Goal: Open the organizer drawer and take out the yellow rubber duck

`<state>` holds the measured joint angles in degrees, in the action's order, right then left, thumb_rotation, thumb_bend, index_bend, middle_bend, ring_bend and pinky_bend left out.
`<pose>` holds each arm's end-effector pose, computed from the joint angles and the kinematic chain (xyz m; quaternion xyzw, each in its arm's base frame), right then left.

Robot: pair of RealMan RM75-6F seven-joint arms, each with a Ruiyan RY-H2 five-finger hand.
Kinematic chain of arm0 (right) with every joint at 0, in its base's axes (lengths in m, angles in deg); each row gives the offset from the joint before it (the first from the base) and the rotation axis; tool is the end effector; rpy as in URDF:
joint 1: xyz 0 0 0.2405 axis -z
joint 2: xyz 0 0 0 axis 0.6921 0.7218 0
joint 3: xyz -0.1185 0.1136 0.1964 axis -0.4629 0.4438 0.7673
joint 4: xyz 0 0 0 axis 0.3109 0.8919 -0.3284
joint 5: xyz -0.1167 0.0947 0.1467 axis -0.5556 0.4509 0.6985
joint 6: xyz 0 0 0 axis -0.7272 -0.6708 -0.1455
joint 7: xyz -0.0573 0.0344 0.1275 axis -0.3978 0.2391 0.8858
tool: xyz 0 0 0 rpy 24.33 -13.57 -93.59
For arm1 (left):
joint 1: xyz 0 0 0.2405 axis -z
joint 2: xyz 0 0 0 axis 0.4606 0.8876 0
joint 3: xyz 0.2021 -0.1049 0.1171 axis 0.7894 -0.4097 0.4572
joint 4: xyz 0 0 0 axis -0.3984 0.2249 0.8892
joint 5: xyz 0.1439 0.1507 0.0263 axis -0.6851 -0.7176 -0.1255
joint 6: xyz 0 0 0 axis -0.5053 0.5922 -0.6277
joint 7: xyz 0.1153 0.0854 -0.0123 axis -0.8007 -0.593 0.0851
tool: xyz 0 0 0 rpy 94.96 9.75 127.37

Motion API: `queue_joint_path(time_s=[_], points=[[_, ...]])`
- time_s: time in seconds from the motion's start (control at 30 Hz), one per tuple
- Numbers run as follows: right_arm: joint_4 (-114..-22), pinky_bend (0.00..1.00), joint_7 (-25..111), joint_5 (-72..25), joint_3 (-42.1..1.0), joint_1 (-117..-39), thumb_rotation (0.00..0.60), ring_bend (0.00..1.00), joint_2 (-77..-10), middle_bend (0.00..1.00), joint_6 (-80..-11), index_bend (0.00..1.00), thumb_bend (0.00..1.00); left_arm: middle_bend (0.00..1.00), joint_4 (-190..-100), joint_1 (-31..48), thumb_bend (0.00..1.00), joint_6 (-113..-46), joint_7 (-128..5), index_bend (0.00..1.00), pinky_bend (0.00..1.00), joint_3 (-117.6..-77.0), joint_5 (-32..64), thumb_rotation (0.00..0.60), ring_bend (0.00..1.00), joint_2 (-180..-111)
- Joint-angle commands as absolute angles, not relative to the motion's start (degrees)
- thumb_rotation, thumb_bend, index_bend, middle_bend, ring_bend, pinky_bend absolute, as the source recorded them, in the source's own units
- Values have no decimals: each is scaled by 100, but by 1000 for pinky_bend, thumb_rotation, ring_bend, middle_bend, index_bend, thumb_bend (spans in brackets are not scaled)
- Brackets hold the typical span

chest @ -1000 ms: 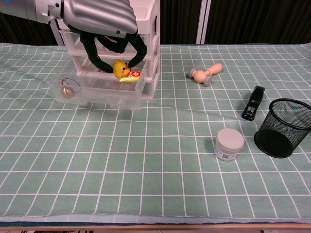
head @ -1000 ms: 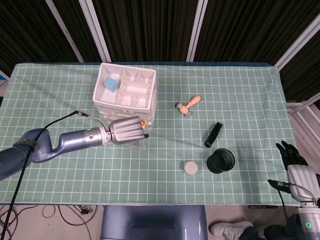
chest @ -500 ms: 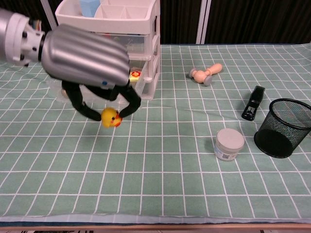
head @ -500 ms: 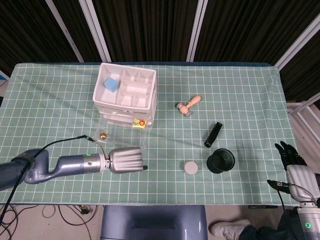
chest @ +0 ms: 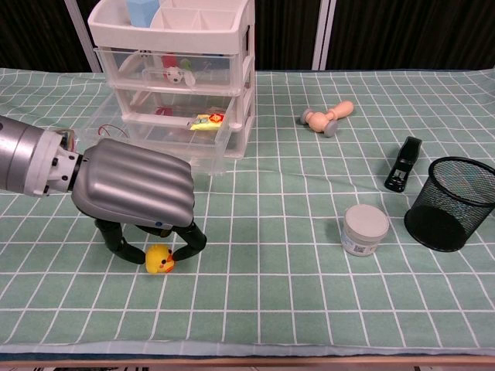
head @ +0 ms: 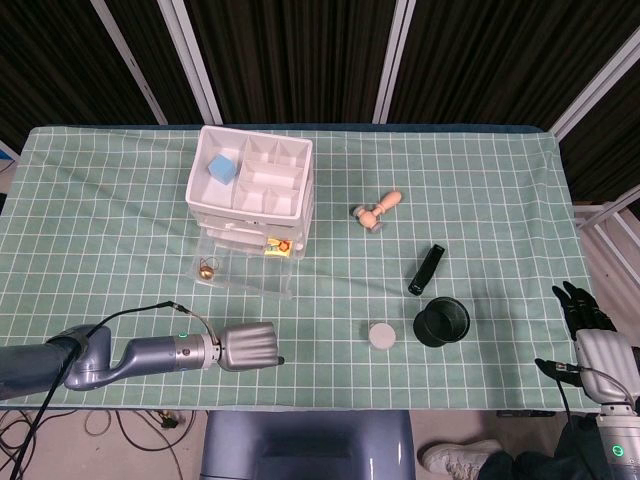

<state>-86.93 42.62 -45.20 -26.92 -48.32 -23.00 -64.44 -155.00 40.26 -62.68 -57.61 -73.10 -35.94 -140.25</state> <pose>-0.3137 -0.1826 0.1634 0.5827 -0.4074 0.3854 0.5881 -0.1139 0.2980 -0.0220 -0.9724 0.0147 -0.2149 0.0896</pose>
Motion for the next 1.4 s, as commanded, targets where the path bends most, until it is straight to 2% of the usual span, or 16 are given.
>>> queue_joint_path(time_s=[0.03,0.27,0.5,0.7,0.83,1.0,1.07,1.13,1.23,1.4], points=[[-8693,227,4271,-4519,-2689,-4829,600,0,-2299,0,-6450,0,85,1000,-15407,4002,343,-6236,-5787,569,1000,-7307,-3593,600,1000,-14110],[-8693,227,4282,-4515,-2688,-4831,600,0,-2300,0,-6444,0,86,1000,-15344,3985,319,-6208,-5804,561,1000,-7336,-3551,600,1000,-14173],[-8711,227,4287,-4502,-2693,-4827,600,0,-2295,0,-6430,0,93,1000,-15439,3931,160,-6153,-5891,508,1000,-7358,-3436,600,1000,-14115],[-8718,227,4279,-4539,-2711,-4816,600,0,-2287,0,-6452,0,94,1000,-15601,3805,130,-6247,-6086,455,1000,-7420,-3317,600,1000,-13944],[-8716,227,4264,-4591,-2733,-4805,600,0,-2286,0,-6479,0,95,999,-15776,3604,129,-6454,-6287,400,1000,-7506,-3153,600,1000,-13732],[-8623,227,4158,-4728,-2751,-4802,600,0,-2310,0,-6571,0,95,943,-16195,2935,128,-7203,-6917,362,1000,-7743,-2692,600,970,-13380],[-8571,227,4110,-4782,-2756,-4803,600,0,-2331,0,-6610,0,97,855,-16577,2439,126,-7668,-7376,339,990,-7860,-2278,600,889,-13243],[-8551,227,4111,-4809,-2765,-4795,600,0,-2350,0,-6635,0,98,750,-17210,1780,125,-8324,-7974,309,934,-7939,-1786,600,788,-13126],[-8538,227,4099,-4863,-2790,-4786,600,0,-2347,0,-6659,0,98,569,-18031,795,123,-9411,-8562,255,762,-7823,-1374,600,627,-13015],[-8467,227,3946,-5093,-2862,-4771,600,0,-2361,0,-6770,0,96,184,-18551,-409,109,-10458,-9114,123,388,-7480,-1084,600,219,-12957]])
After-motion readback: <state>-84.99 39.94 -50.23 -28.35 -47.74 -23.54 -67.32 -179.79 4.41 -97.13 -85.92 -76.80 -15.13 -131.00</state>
